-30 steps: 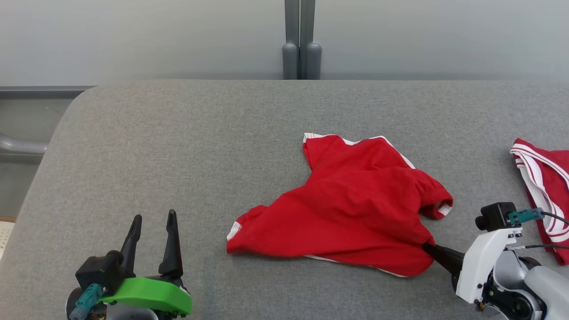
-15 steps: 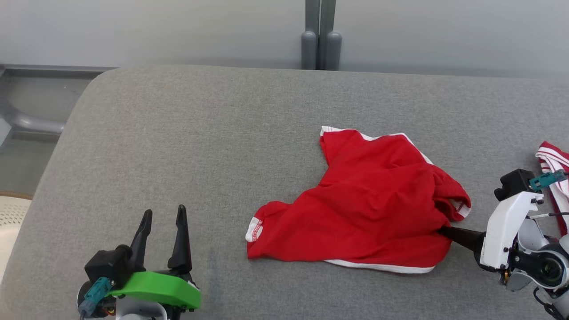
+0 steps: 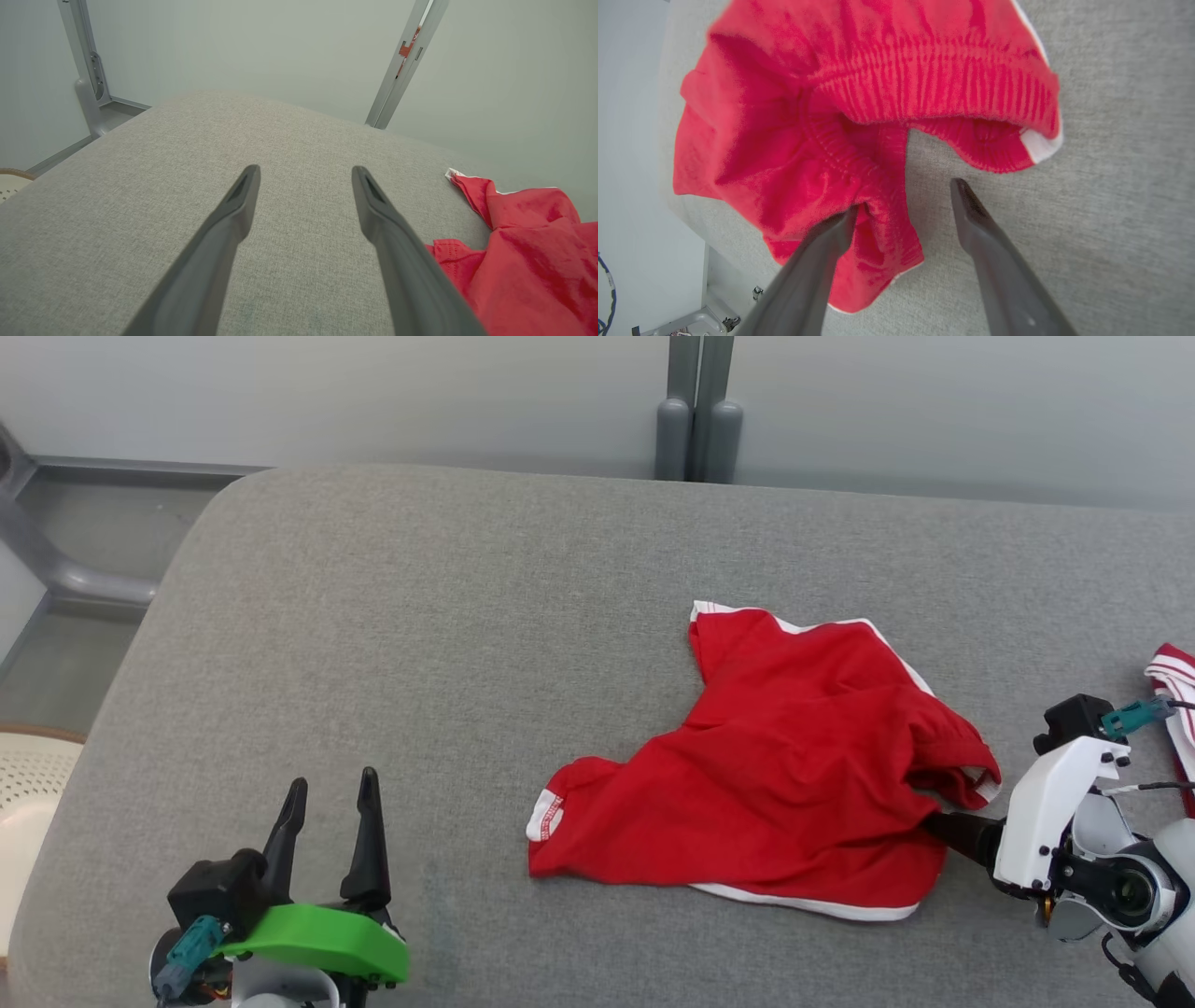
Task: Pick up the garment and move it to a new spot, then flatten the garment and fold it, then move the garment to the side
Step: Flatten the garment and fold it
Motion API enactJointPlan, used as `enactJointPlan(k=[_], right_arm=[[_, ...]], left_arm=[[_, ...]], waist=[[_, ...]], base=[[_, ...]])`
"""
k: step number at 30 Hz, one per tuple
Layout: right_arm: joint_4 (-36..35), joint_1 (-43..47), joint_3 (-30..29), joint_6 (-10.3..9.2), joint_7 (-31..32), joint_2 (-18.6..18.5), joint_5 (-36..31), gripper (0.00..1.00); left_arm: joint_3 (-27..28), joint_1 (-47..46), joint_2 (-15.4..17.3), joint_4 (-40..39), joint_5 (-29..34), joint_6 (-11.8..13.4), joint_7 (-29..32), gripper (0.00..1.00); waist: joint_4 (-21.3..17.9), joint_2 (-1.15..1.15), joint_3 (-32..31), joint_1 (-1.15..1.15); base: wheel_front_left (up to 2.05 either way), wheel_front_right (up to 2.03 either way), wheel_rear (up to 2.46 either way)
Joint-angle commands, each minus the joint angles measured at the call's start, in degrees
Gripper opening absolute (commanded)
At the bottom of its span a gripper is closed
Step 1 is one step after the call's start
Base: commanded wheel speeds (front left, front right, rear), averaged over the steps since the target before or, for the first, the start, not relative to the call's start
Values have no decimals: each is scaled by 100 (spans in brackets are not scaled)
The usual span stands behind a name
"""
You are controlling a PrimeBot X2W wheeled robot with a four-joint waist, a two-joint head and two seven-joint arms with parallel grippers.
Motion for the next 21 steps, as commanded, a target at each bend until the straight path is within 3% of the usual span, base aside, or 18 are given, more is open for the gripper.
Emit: enactJointPlan(k=[1,13,18,21], right_arm=[[-107,139,-61,3,-104,-57,-49,100],[-1737,983,-846,4,-1547,-150,-648,100],[-2247,1293,-1080,3,-2854,80,-1193,100],[-2200,1466,-1149,3,-3737,261,-1676,100]], left_arm=[[31,69,46,-19,23,26,-16,100],[173,251,104,-191,32,80,-16,100],[302,335,108,-324,82,76,-16,100],[393,369,74,-456,145,55,-16,100]], waist=[[-210,0,-139,0],[-1175,0,-372,0],[-1427,0,-385,0],[-1494,0,-373,0]], base=[[0,0,0],[0,0,0],[0,0,0],[0,0,0]])
